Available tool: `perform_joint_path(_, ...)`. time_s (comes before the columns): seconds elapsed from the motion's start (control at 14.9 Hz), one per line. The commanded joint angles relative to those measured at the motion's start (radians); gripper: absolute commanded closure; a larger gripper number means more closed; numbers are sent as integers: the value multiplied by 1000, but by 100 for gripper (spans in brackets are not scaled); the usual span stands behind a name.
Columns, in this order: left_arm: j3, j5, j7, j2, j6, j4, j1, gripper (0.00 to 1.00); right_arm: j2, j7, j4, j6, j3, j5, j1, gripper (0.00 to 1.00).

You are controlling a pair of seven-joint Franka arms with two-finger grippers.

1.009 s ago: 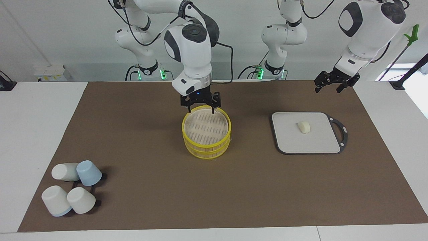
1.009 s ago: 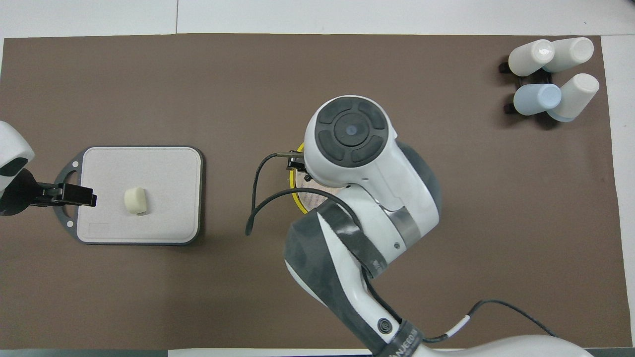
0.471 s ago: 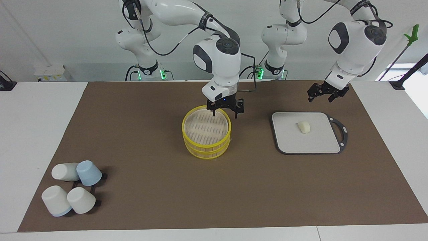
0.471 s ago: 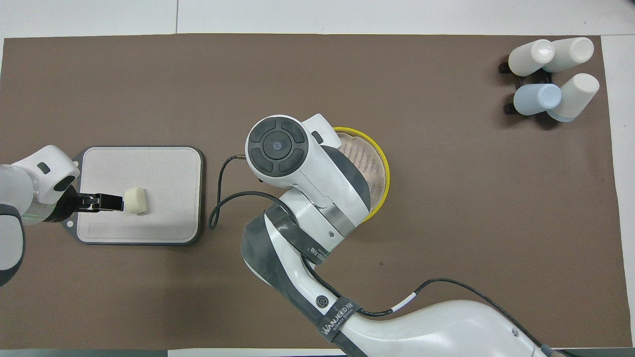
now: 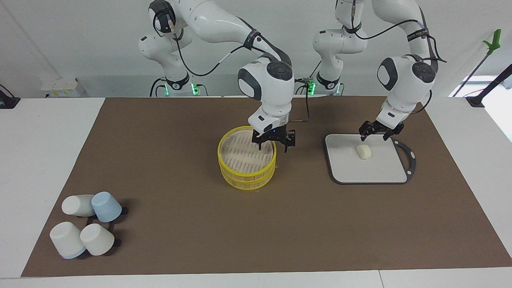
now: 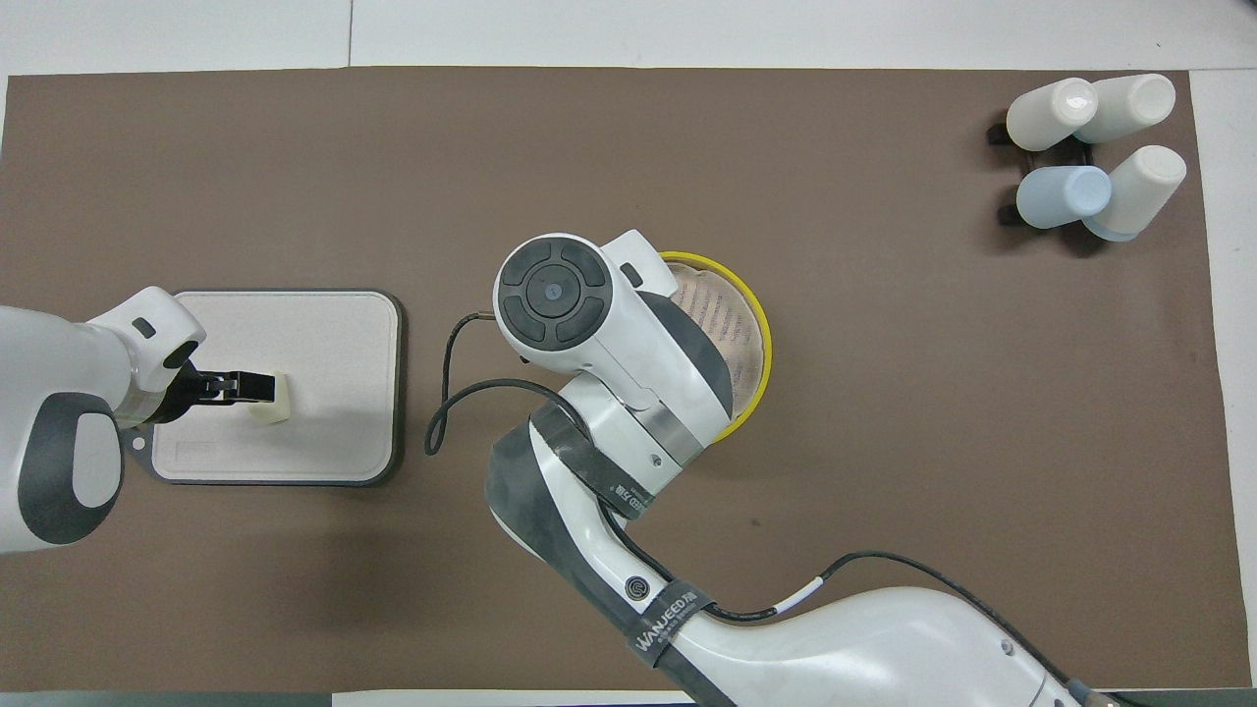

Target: Place bun in steamer

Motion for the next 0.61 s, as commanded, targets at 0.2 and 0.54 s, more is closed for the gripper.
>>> perform_joint_path(0.2,-2,20,-56,40,181,-79,-14,0,-5,-19,-26,25,4,-7,2,63)
perform_joint_path(0.54,-2,20,-59,43,189,-96,-14,0,-4,-88,-33,38,6,-8,-9,100)
